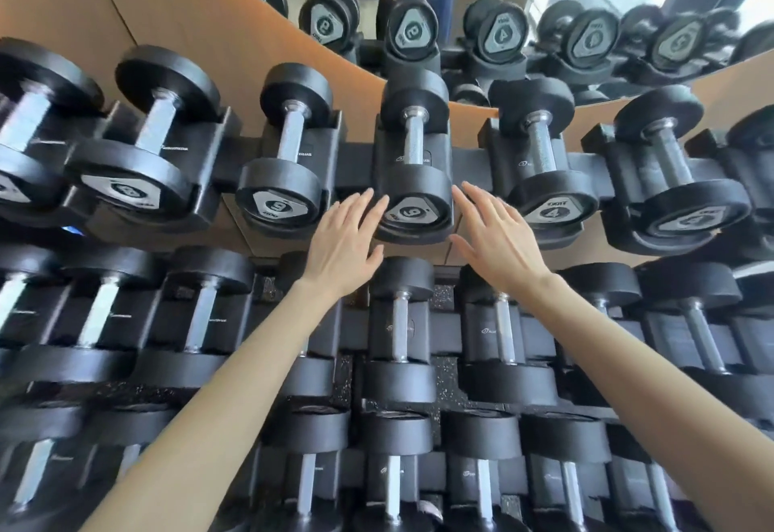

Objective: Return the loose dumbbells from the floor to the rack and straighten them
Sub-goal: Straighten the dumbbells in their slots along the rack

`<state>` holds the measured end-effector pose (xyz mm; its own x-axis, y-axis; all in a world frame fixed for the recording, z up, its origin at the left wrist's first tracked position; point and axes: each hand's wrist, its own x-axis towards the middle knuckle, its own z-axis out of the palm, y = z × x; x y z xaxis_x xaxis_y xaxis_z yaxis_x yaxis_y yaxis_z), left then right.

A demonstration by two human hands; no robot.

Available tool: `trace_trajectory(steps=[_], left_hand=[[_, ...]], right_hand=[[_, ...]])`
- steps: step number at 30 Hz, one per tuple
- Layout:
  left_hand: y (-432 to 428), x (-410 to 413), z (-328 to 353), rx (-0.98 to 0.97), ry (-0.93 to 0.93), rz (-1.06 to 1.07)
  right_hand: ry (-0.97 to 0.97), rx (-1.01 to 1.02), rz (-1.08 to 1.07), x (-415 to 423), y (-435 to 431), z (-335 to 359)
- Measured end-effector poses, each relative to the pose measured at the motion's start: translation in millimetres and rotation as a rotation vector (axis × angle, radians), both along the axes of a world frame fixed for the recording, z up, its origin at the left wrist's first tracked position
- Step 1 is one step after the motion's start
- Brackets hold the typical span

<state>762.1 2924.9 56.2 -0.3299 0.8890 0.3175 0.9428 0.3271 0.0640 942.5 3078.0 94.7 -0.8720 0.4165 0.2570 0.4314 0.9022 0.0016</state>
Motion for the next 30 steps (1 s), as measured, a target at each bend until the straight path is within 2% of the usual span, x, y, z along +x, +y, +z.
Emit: trace_trajectory(steps=[5,10,17,26,30], left_hand=[[30,-11,0,-0.032,-0.179,0.027],[53,-10,0,-0.067,-0.368,0.163],[70,-16,-5,0.01,-0.375,0.213],[71,-24,3,0.022,-0.398,0.185],[70,-27,3,0.045,-0.441,0.168]], right_hand=[[-0.032,-0.044,0.033,-27,17,2],[-0.087,-0.117,0.074,-52,37,7],[-0.154,-0.154,0.145,-68,55,14],[-0.034,-0.428,0.117,-72,63,17],[-0.027,-0.464,0.118,-75,66,19]])
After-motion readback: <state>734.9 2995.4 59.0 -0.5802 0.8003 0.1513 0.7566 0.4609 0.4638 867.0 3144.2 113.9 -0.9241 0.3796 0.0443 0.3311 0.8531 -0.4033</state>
